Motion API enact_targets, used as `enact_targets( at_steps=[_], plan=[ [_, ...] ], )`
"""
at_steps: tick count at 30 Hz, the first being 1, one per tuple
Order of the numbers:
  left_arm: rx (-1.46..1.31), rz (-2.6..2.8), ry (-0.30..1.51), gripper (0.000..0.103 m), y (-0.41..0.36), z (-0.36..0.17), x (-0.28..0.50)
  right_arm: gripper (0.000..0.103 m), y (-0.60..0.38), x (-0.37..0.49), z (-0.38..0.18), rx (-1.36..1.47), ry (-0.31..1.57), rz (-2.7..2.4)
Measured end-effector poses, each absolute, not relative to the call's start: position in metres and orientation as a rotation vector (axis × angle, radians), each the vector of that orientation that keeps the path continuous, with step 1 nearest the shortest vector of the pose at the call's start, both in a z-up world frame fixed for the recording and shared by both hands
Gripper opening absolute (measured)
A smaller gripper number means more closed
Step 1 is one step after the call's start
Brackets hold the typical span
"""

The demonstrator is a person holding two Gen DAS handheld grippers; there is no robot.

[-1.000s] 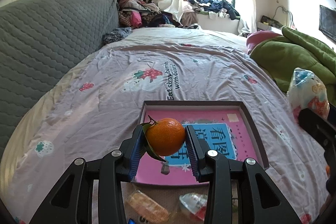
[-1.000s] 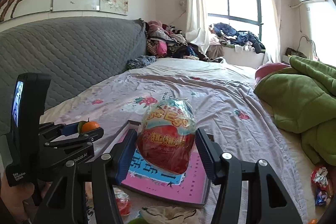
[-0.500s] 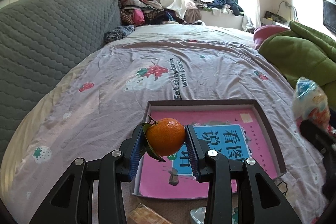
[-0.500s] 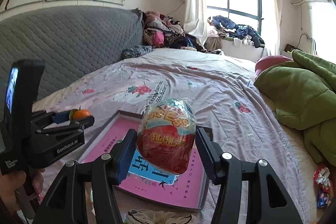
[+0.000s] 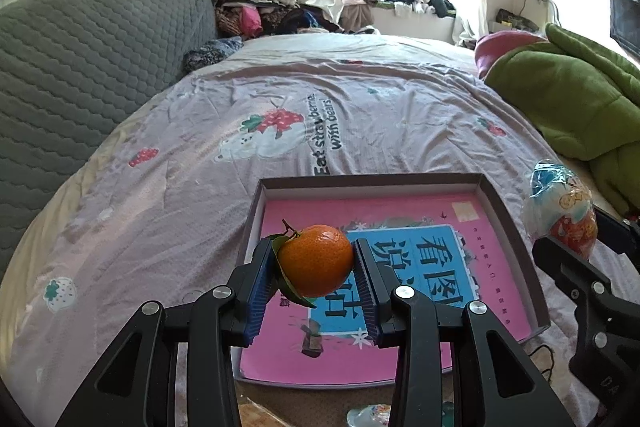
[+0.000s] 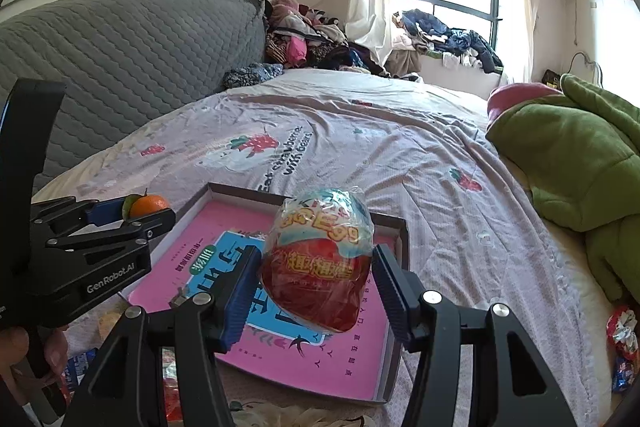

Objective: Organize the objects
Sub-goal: 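Lift and carry the orange with left tool while right tool carries the egg toy over the tray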

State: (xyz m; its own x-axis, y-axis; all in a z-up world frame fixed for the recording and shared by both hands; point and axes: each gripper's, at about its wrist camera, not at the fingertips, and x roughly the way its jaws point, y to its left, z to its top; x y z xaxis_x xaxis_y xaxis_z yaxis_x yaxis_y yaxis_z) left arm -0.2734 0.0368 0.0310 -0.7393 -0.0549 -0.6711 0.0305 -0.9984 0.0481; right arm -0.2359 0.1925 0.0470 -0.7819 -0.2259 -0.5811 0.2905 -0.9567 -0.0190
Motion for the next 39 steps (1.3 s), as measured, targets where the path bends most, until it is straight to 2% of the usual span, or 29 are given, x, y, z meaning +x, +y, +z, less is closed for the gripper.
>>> enact_targets(
  at_steps=[7, 20, 39],
  plan=[
    [1.179, -2.882, -0.003, 0.041, 0.031, 0.018, -0.284, 0.057, 0.190, -0.244, 0.034, 0.904, 0.160, -2.710],
    [1.288, -2.832, -0.089, 0.041, 0.041, -0.016, -0.301, 0.057, 0.181, -0.258, 0.001, 1.004, 0.198, -2.658],
    [1.436, -2.806, -0.115, 0.041, 0.050, -0.047, -0.309, 0.057, 0.177, -0.274, -0.036, 1.168, 0.250, -2.610]
  ],
)
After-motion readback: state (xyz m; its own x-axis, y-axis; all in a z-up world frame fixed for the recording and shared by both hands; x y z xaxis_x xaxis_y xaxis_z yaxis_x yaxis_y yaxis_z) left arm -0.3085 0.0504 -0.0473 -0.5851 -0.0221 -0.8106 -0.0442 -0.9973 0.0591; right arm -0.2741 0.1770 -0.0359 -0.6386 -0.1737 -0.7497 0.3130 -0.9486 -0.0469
